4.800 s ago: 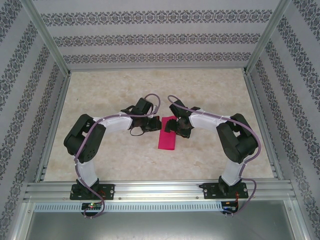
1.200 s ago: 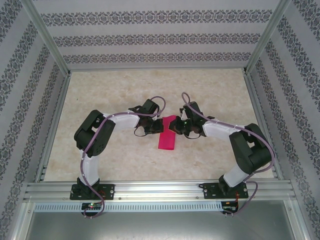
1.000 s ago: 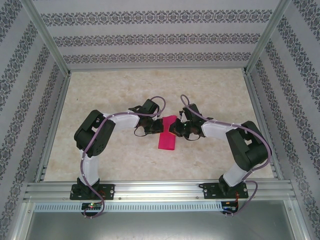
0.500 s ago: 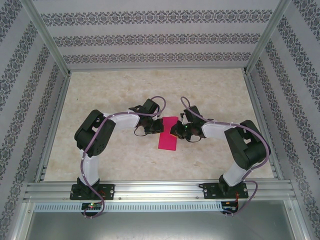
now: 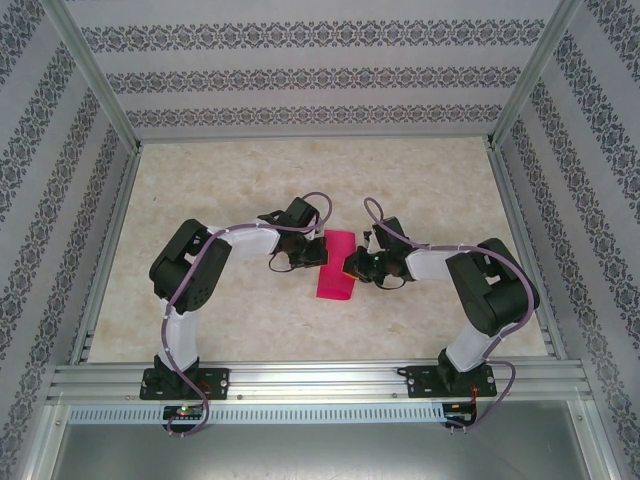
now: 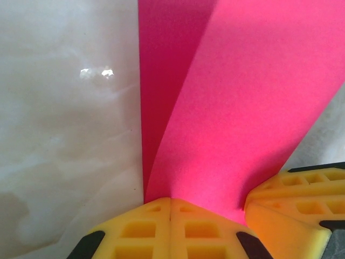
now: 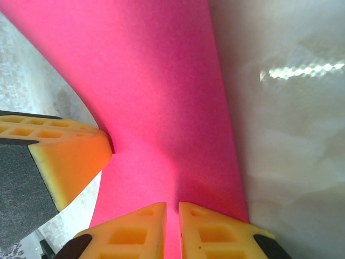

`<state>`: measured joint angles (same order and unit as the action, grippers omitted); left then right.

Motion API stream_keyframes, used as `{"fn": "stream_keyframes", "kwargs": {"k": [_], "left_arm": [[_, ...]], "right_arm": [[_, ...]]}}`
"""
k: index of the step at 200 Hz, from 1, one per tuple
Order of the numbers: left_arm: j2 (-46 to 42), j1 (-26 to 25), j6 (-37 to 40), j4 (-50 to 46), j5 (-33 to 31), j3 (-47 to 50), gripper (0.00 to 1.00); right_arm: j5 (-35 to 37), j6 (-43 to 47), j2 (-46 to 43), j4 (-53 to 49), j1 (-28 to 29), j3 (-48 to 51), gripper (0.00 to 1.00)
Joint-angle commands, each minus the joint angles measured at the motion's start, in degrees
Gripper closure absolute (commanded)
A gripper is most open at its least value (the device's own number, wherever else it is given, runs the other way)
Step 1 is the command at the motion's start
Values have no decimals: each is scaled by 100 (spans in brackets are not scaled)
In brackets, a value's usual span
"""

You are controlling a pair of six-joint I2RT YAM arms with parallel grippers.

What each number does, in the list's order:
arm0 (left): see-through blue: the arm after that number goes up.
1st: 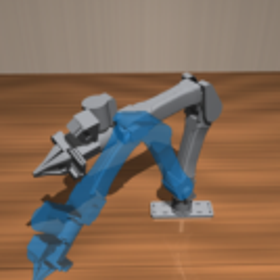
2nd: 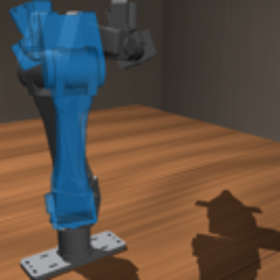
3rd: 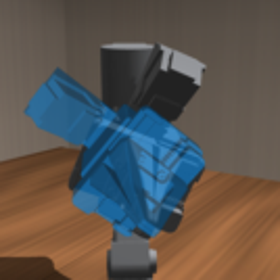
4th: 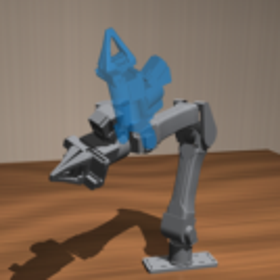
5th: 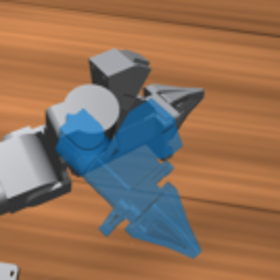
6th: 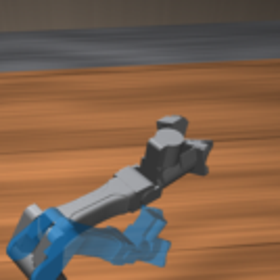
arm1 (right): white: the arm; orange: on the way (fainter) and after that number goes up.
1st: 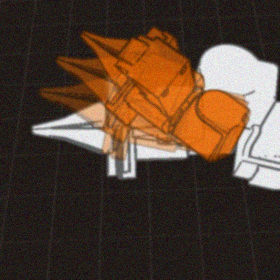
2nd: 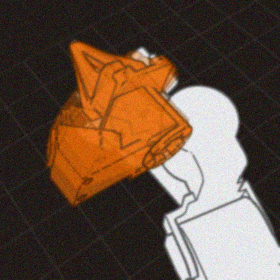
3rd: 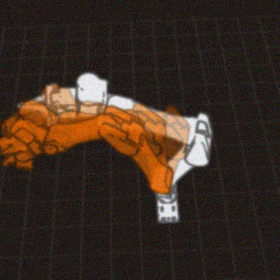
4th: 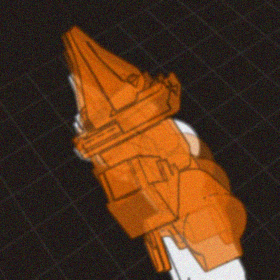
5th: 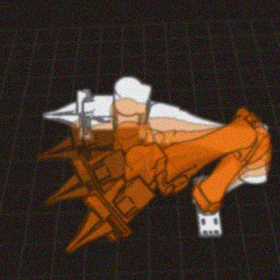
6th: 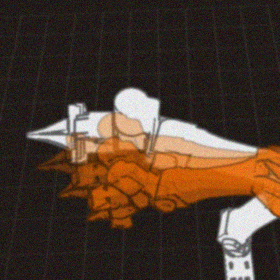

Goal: Fold a paper plane with a square sheet of paper (pick it up from the middle)
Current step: Fold the square sheet of paper in half at the center of the table.

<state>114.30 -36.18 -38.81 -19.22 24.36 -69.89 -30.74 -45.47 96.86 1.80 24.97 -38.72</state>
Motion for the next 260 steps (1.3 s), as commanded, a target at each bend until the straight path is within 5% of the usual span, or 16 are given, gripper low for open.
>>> {"fn": "stream_keyframes", "kwargs": {"k": [1, 49, 138, 201, 260], "left_arm": [[312, -117, 172, -416, -172, 1, 100], [347, -132, 174, -425, -162, -38, 100], [382, -154, 221, -494, -162, -104, 100], [378, -153, 207, -490, -173, -103, 100], [393, -152, 243, -523, -169, -131, 100]], "right_arm": [[-52, 74, -219, -103, -29, 90, 84], [-176, 94, -815, -268, -1, 206, 84], [-122, 130, -176, 142, 61, 690, 85], [-288, -19, -944, 44, 198, 624, 85], [-67, -102, -774, 129, 412, 884, 85]]}}
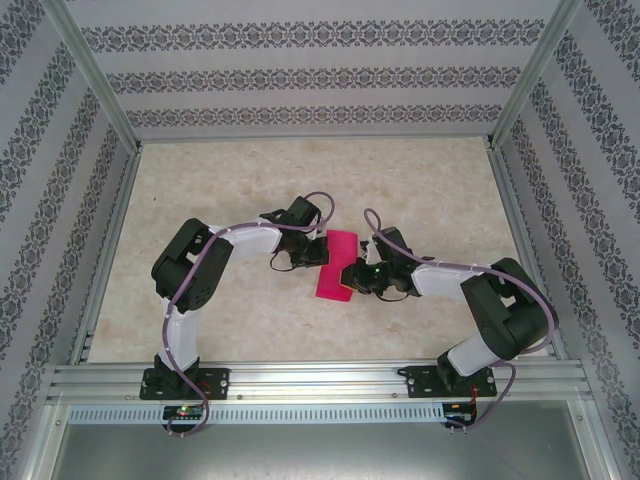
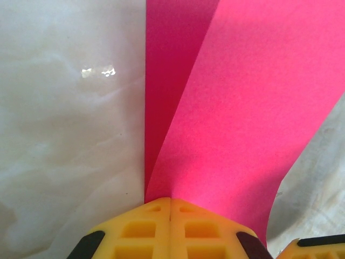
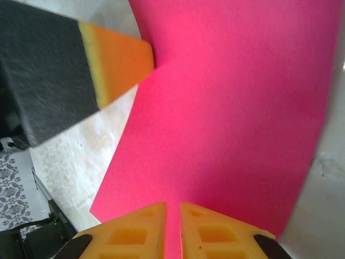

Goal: Fold a paper plane with a square sheet of paper (pick it up from the middle)
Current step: Fold the square sheet of paper in half at the center of the table.

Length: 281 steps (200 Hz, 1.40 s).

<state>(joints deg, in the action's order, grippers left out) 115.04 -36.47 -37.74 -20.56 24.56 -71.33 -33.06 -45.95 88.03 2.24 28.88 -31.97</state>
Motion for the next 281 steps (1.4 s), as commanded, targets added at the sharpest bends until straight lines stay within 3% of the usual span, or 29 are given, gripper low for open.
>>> {"fn": "stream_keyframes", "kwargs": {"k": [1, 46, 111, 185, 244, 281], "left_arm": [[318, -124, 140, -389, -193, 9, 100], [308, -132, 146, -389, -184, 26, 100], [291, -140, 147, -388, -193, 58, 100], [299, -142, 161, -392, -185, 58, 100], [286, -152, 183, -405, -197, 62, 100], [292, -150, 242, -517, -216, 23, 100]], "right_arm": [[166, -54, 114, 98, 21, 217, 85], [82, -99, 448, 376, -1, 410, 85], [-16, -142, -517, 130, 90, 459, 84], [80, -147, 43, 364, 154, 832, 85], [45, -73, -621, -156, 161, 354, 84], [29, -132, -387, 70, 170, 499, 84]]}}
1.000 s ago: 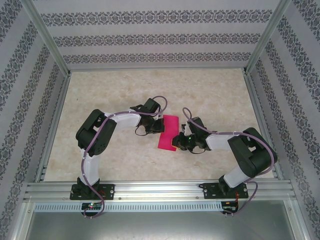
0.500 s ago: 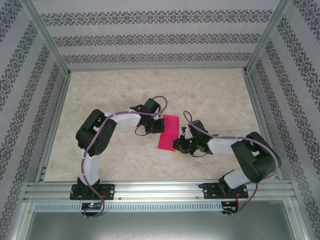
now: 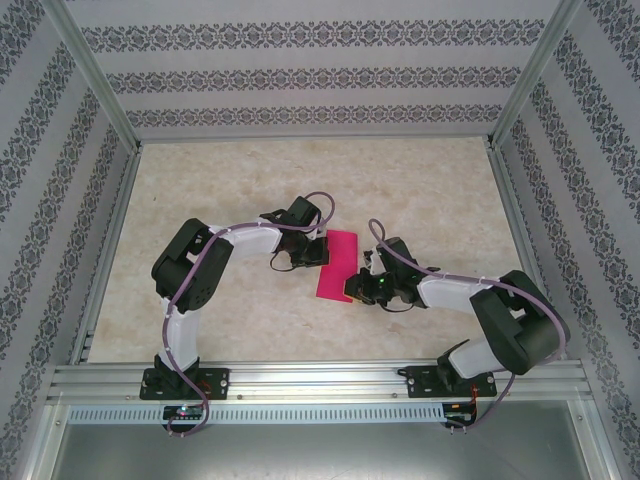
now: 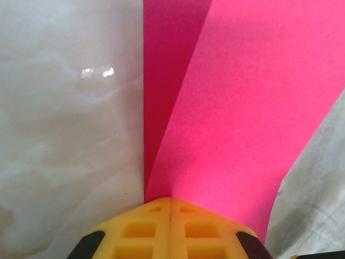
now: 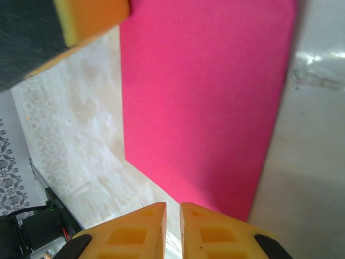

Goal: Fold a paper plane with a square sheet of paper (pick it up from the middle)
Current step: Fold the square sheet of paper in half at the center of the table.

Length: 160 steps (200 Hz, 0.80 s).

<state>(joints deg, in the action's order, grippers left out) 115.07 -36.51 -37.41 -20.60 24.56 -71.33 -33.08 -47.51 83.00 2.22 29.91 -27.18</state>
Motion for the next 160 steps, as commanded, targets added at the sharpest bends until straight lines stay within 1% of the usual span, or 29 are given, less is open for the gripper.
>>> {"fn": "stream_keyframes", "kwargs": {"k": [1, 44, 69, 92, 107, 130, 160], "left_arm": [[289, -146, 213, -514, -220, 23, 100], [258, -152, 199, -445, -277, 77, 100], [288, -156, 199, -427, -217, 78, 100], [298, -152, 222, -444, -229, 75, 100], [310, -154, 220, -445, -230, 74, 100], [323, -156, 222, -437, -209, 47, 100], [367, -155, 249, -453, -164, 30, 100]], "right_arm": [[26, 23, 131, 83, 63, 24, 84], [65, -14, 392, 171, 68, 204, 84], [182, -13, 113, -41, 3, 86, 84], [340, -7, -178, -175, -151, -275, 83], [390, 17, -198, -104, -287, -504, 83], [235, 244, 120, 115, -523, -817, 83], [-23, 261, 746, 358, -747, -1132, 84]]}}
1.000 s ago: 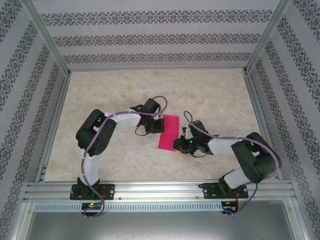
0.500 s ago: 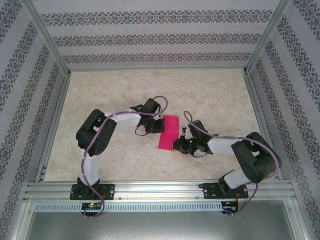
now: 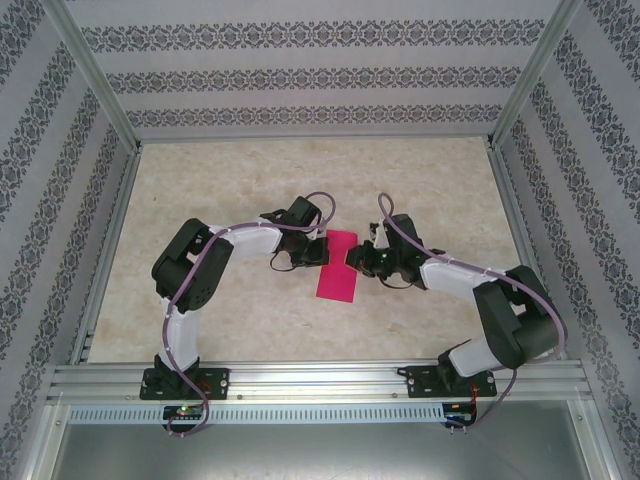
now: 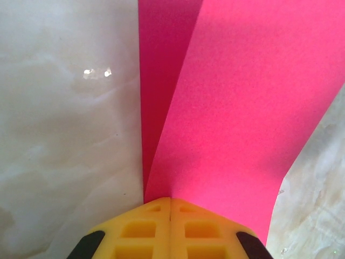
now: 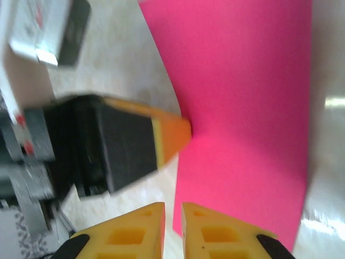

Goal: Fold a paper plane with a square sheet of paper (pick it up from the middle)
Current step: Fold the square sheet of paper in half at the center of the table.

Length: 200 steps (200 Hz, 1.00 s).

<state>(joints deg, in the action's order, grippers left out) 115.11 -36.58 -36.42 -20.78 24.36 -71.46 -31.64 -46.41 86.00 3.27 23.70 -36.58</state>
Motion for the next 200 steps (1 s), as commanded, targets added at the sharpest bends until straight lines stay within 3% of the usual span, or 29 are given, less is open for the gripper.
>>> {"fn": "stream_keyframes", "kwargs": {"k": [1, 83, 149, 200], "left_arm": [[363, -148, 156, -440, -148, 44, 100], [349, -150, 135, -448, -201, 36, 100], [338, -148, 177, -524, -248, 57, 100], [350, -148, 207, -550, -222, -4, 100]], "right_arm": [[-176, 146, 463, 258, -128, -196, 84], [-73, 344, 1431, 461, -239, 66, 84], [-237, 370, 694, 42, -258, -470, 83], [-267, 529, 1223, 125, -452, -582, 83]]}}
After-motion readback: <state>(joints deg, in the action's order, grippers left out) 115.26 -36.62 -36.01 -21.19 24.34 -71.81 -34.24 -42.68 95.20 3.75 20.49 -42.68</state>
